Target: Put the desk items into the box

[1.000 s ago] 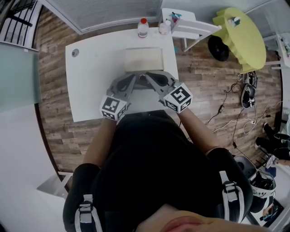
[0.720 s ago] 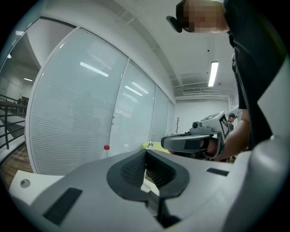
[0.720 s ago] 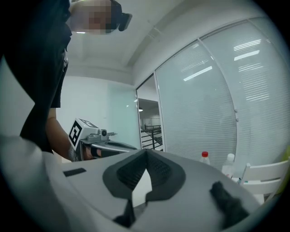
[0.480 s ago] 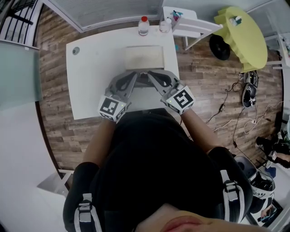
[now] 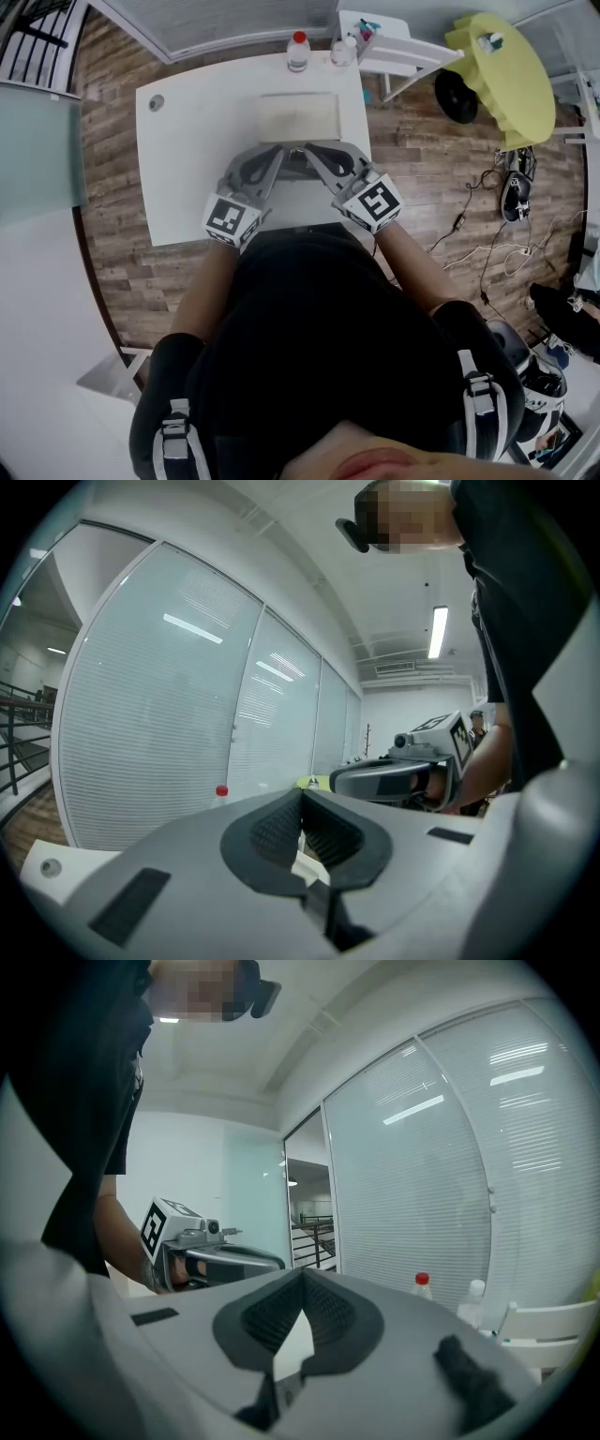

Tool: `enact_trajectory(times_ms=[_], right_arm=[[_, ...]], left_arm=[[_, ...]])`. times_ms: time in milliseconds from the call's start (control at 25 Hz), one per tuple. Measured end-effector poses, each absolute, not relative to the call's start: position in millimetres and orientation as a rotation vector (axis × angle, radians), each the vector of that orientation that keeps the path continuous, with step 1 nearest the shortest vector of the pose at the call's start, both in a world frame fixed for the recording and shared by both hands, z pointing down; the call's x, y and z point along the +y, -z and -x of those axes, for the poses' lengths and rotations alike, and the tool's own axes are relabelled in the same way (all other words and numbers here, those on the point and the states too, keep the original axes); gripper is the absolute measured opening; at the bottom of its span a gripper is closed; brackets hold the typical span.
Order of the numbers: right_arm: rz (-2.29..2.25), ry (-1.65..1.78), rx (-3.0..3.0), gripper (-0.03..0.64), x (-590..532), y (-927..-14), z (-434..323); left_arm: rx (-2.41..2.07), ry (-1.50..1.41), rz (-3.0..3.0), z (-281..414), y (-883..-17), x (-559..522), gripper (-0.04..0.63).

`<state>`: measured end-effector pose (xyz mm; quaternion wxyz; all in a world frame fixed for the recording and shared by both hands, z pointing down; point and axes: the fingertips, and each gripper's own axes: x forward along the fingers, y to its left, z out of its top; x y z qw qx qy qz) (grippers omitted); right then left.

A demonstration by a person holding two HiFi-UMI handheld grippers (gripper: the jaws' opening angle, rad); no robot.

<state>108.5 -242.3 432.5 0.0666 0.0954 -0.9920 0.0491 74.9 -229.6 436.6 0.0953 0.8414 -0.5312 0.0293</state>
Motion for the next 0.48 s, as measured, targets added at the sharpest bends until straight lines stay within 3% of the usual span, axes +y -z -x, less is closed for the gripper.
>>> enact_trajectory(times_ms=[480], right_arm=[[-0.27,-0.145,-2.96,0.015,-242.3,-440.7,-112.2]], left_arm=[[-1.572,-0.107,-2.506,-79.0,-437.4,-232.0,0.012]])
